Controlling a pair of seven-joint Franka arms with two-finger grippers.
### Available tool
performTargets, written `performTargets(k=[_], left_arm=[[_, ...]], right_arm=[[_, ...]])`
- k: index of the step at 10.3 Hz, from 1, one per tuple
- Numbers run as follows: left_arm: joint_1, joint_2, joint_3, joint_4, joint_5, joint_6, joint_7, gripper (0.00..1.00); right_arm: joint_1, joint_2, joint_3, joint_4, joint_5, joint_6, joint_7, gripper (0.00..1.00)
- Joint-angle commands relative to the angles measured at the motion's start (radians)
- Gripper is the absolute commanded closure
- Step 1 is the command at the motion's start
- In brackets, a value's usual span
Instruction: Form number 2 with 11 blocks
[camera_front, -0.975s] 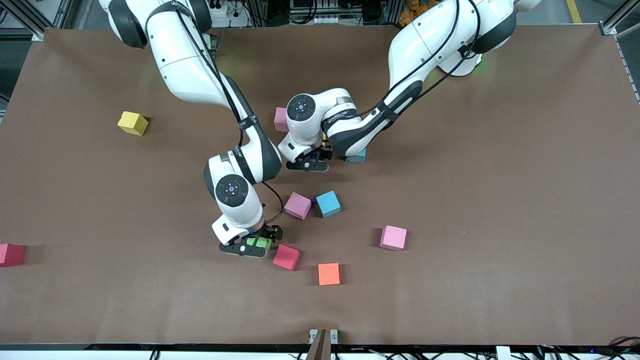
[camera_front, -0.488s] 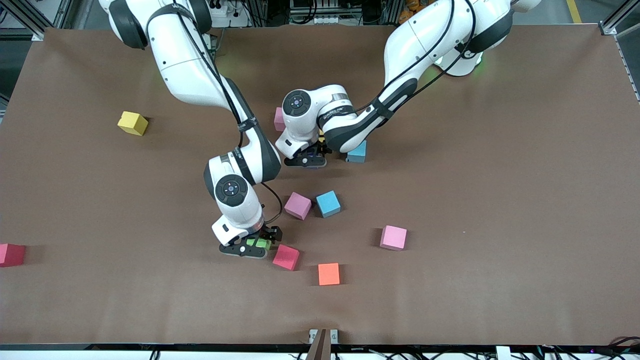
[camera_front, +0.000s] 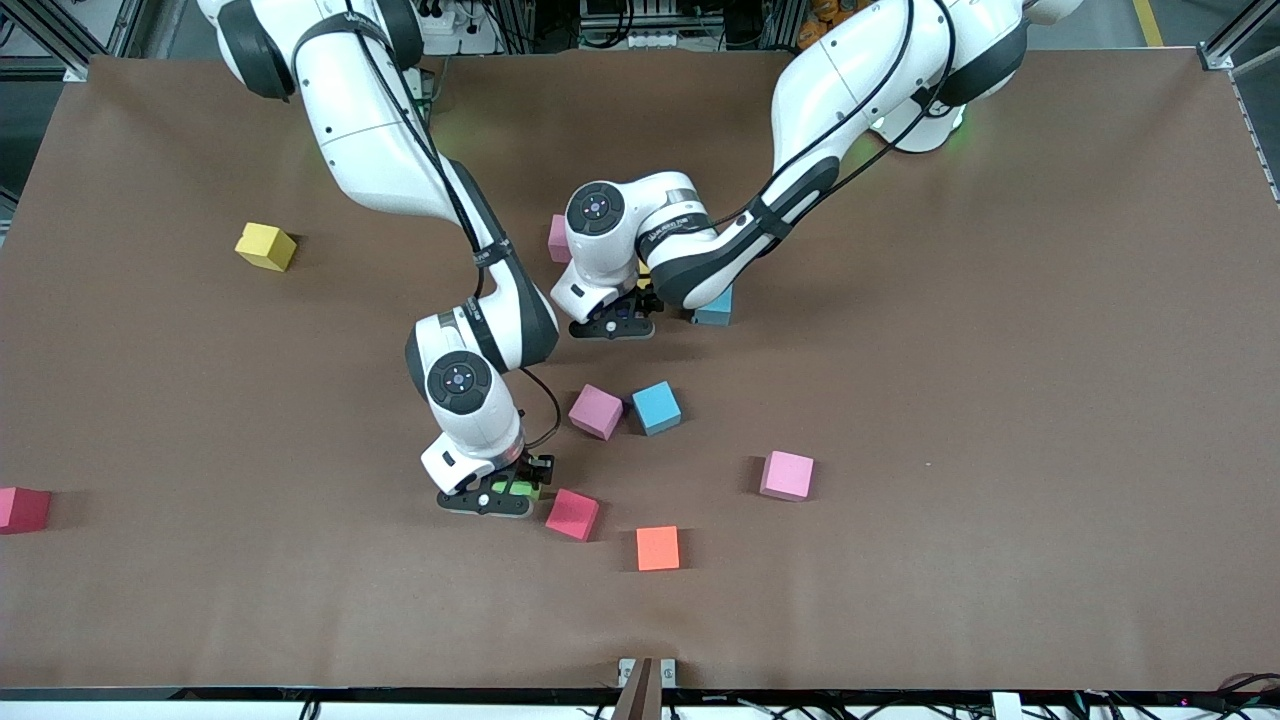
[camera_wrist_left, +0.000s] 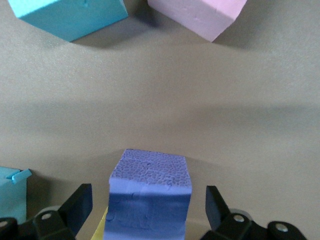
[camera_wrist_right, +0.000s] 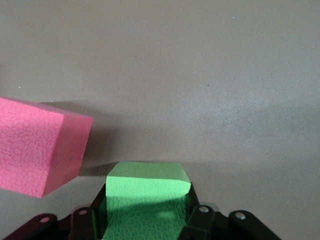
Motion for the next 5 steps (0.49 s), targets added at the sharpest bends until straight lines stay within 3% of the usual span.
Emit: performTargets(k=[1,5], left_arm=[[0.003,-0.041,0.003,-0.007,-0.008,-0.010,-0.038,0.00],[0.088,-0.127,-0.004,-0.014,-0.008,-0.158,-0.138,0.00]], right_arm=[[-0.008,-0.016,0.008,-0.010,-0.008,-0.004,-0.028,1.00],[-0.013,-0.037,0.009,0.001,0.004,-0.085,-0.038,1.00]])
